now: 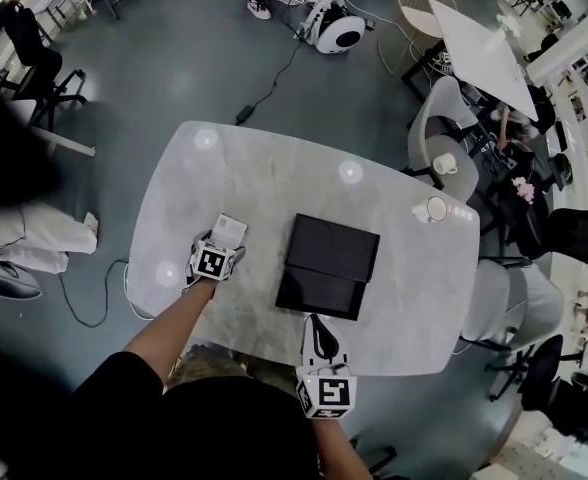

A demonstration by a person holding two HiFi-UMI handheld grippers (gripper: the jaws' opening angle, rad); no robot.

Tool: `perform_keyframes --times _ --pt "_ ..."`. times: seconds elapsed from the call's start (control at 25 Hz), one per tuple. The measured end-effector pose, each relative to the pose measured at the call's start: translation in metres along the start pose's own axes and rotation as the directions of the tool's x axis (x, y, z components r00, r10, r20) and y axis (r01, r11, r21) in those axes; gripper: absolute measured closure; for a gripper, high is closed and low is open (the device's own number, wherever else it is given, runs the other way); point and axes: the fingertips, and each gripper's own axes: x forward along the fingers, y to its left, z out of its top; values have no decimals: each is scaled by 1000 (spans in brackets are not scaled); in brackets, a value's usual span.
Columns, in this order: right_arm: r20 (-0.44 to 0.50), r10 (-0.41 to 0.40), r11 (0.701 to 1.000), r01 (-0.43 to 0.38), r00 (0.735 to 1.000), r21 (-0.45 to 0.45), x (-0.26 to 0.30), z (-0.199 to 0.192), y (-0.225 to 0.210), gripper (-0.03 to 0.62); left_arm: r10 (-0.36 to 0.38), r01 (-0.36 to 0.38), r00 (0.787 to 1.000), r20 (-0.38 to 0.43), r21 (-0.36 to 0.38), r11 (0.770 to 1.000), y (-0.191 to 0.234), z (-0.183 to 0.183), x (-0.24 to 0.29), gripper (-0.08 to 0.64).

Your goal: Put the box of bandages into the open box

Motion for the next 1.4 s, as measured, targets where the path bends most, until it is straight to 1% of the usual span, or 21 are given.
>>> perform_keyframes --times 0.08,0.16,0.24,0.44,0.56,0.68,0.76,0.84,1.0,1.08,1.32,1.4 --pt "1 -12 1000 12 1000 9 -8 -4 1 580 16 -16 1000 -3 9 1000 0 1 -1 109" --pt "5 -27 1000 27 1000 17 -14 -6 0 580 43 -42 999 -8 67 997 3 4 -1 110" --pt "6 -35 999 35 999 20 -17 -7 1 580 46 -43 999 -19 110 993 5 4 -1 112" --pt "16 -73 997 72 997 35 -33 -8 5 580 -41 47 998 -57 102 994 -2 -10 -16 115" --pt "36 -84 996 83 996 38 -43 -8 10 580 -90 92 996 -27 84 992 -17 -12 -33 118" --pt "53 -86 995 83 995 55 -52 -5 22 580 -127 126 992 5 110 986 -33 -7 -53 120" --pt "64 -85 994 80 994 73 -57 -6 28 580 -143 139 990 20 143 980 -44 -4 -63 125" --pt "77 -86 993 79 993 83 -61 -6 34 580 -154 145 987 35 193 971 -54 0 -71 132" --pt "106 -93 993 84 990 84 -67 1 41 580 -170 147 984 51 303 942 -70 8 -85 132" --pt "123 -99 993 89 987 83 -69 5 39 580 -181 150 982 60 343 927 -77 13 -89 132" --pt "164 -172 982 155 971 111 -84 15 12 580 -214 155 970 115 383 910 -103 41 -107 132" --pt "170 -192 978 173 967 118 -88 16 2 580 -230 164 966 122 400 902 -115 49 -111 132"
